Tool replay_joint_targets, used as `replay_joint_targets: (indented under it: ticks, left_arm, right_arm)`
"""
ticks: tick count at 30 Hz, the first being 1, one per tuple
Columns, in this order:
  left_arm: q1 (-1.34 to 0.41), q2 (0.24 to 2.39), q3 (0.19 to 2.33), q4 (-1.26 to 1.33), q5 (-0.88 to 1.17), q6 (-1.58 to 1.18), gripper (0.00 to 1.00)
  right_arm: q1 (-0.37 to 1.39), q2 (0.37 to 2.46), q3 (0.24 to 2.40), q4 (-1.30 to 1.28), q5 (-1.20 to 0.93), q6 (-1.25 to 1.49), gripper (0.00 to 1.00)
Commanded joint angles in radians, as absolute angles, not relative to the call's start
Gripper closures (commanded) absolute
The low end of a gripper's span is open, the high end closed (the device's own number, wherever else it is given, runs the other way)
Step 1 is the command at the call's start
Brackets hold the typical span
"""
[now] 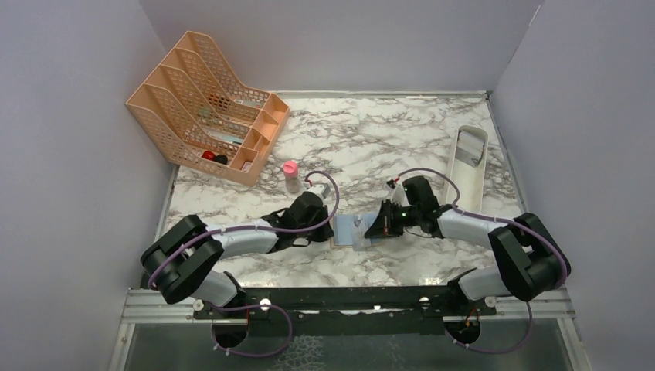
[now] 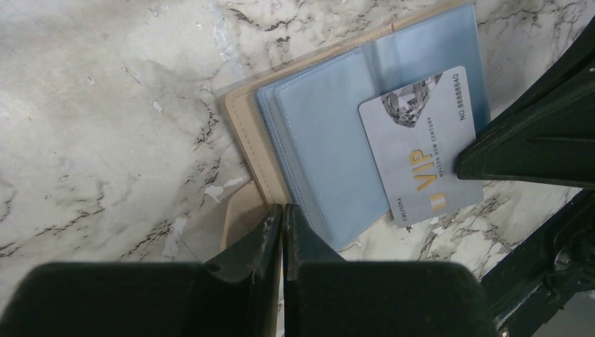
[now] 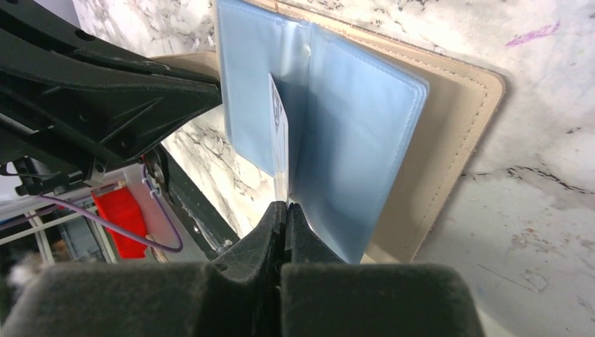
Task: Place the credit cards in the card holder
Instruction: Insert the credit card into the card holder.
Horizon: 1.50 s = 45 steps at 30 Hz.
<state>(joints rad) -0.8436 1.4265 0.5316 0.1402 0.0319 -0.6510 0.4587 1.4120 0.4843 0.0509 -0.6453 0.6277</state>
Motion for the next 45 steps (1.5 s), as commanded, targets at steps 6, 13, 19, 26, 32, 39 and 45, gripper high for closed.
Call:
replay_joint_targets:
  ticks: [6, 13, 19, 26, 32, 39, 45]
  left_arm:
    - [-0.839, 1.388, 0.513, 0.085, -0.009, -0.635, 0.91]
    - [-0.838, 1.326, 0.542, 0.051, 0.026, -0.645, 0.89]
    - [-0.838, 1.316, 0.582, 0.094, 0.076, -0.631, 0.87]
    - [-0.83, 1.43, 0.626, 0.112, 0.06, -0.605, 0.87]
    - [-0.831, 1.457, 0.599, 0.097, 0.002, -0.595, 0.87]
    - [-0.83, 1.458, 0.564, 0.105, -0.007, -0.601, 0.87]
    - [-0.83, 1.449, 0.543, 0.109, -0.015, -0.603, 0.87]
  right_arm:
    - [0.463, 1.423, 0.504, 0.052, -0.614, 0.64, 0.99]
    - [0.46, 1.377, 0.507, 0.057, -0.63, 0.661, 0.99]
    - [0.445, 1.329, 0.507, 0.047, -0.59, 0.667, 0.99]
    - [0.422, 1.392, 0.501, 0.085, -0.601, 0.66, 0.99]
    - [0.42, 1.463, 0.476, 0.164, -0.655, 0.673, 0.99]
    - [0.42, 1.497, 0.453, 0.225, -0.7, 0.681, 0.99]
    - [0.42, 1.523, 0.447, 0.264, -0.738, 0.678, 0.99]
